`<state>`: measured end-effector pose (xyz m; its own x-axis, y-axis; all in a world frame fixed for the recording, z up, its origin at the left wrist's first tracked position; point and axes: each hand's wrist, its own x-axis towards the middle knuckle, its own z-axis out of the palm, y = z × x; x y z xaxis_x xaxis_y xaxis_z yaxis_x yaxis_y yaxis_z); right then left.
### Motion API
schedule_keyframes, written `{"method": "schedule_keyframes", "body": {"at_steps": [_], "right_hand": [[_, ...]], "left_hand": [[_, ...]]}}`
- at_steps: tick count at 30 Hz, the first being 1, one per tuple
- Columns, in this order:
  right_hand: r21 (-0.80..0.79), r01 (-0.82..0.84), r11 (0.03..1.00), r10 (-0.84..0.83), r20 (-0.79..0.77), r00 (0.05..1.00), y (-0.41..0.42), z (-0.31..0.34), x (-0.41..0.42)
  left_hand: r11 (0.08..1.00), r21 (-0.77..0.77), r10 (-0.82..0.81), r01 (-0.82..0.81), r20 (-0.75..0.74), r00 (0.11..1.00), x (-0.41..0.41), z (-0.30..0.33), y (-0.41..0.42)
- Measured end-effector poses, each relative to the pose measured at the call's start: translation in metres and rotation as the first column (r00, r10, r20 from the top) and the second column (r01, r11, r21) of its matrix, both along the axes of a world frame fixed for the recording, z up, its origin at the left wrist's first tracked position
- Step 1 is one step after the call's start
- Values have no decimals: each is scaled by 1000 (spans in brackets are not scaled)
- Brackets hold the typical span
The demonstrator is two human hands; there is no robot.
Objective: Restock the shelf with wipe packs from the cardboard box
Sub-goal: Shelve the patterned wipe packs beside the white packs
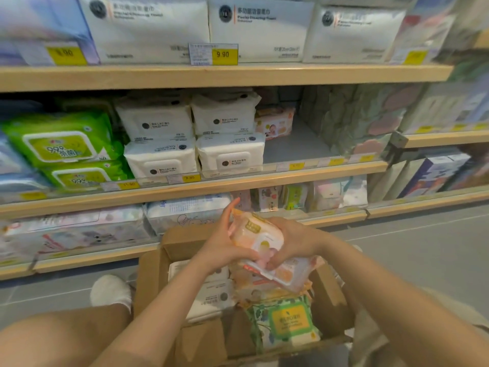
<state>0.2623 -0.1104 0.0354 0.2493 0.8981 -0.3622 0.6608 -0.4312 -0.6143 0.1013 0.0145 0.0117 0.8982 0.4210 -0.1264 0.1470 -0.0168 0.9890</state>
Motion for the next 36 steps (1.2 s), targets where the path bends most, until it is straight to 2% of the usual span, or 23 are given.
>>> {"method": "schedule_keyframes", "body": {"at_steps": [4,8,12,15,17,21,30,36], "right_hand": [[67,44,997,-43,-6,999,-9,-9,2],[47,106,993,-109,74,991,-23,-17,16],[-13,233,972,-228,156,961,-53,-30,38],[-48,339,940,-324,196,926,-79,-43,60],[-70,385,920,-363,216,907,-92,-51,71],[-122,437,891,-412,187,892,-108,-74,86],[-154,469,870,-456,114,883,-112,-108,102],[-167,473,865,-464,95,881,-106,-112,103]], "left_hand": [[997,82,11,-10,-16,1000,9,-13,-2],[988,152,-6,20,-91,996,27,-30,-12],[974,206,-46,97,-241,969,38,-64,-21],[944,243,-119,225,-383,916,41,-104,-25],[886,323,-143,332,-491,859,44,-129,-29],[693,475,-126,542,-660,740,57,-162,-35],[559,617,-25,553,-655,755,72,-181,-30],[553,638,-11,536,-638,770,74,-177,-37]]}}
